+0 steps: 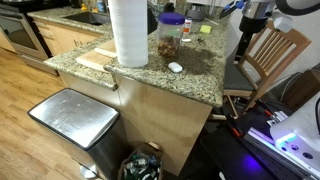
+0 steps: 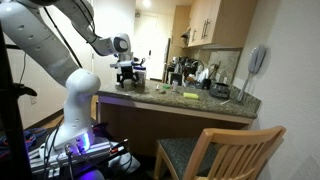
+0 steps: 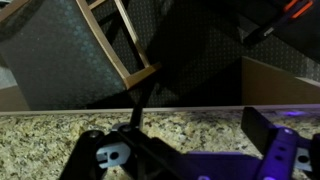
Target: Put the white case on top of the container with a blue lid
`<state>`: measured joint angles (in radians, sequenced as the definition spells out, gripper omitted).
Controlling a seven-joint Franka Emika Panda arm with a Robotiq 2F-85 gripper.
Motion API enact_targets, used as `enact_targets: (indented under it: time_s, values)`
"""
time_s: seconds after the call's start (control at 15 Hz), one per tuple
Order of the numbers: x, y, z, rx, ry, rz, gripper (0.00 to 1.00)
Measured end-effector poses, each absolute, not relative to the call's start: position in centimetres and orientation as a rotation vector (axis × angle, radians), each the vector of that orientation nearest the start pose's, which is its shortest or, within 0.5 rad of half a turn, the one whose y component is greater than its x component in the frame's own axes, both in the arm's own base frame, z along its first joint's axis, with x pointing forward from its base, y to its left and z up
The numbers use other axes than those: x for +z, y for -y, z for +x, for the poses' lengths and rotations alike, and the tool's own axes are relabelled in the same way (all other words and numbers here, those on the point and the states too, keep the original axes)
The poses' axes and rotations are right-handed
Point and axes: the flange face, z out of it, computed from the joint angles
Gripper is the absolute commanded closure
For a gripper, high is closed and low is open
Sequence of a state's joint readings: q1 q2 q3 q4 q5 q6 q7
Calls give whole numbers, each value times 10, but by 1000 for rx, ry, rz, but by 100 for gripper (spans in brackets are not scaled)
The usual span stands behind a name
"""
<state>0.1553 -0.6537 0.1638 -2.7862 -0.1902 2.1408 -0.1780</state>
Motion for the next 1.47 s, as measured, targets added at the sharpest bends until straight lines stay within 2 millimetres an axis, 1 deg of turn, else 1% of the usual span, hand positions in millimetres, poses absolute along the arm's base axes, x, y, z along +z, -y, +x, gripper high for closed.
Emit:
enact_targets:
  time_s: [0.33,0.4,0.47,0.53,0.6,0.67,0.8,0.93,1.0,1.07,1.13,1.27,1.33,1.4,1.47]
  values:
    - [390,-94,321,-37,962,-3255,0]
    - [389,-101,323,-75,971,-3230,0]
    - [387,-113,325,-121,988,-3190,0]
    - [383,-127,326,-165,1013,-3146,0]
    - [384,-144,322,-169,1035,-3095,0]
    - [397,-162,312,-186,1058,-3040,0]
    - [431,-193,284,-245,1093,-2932,0]
    - [475,-217,254,-329,1105,-2856,0]
    - [494,-224,239,-367,1101,-2847,0]
    - [505,-227,230,-393,1100,-2845,0]
    - [509,-227,225,-410,1100,-2845,0]
    - [511,-226,225,-417,1098,-2845,0]
    - [508,-224,228,-409,1067,-2857,0]
    - [503,-219,236,-400,1020,-2875,0]
    - [494,-212,250,-391,956,-2884,0]
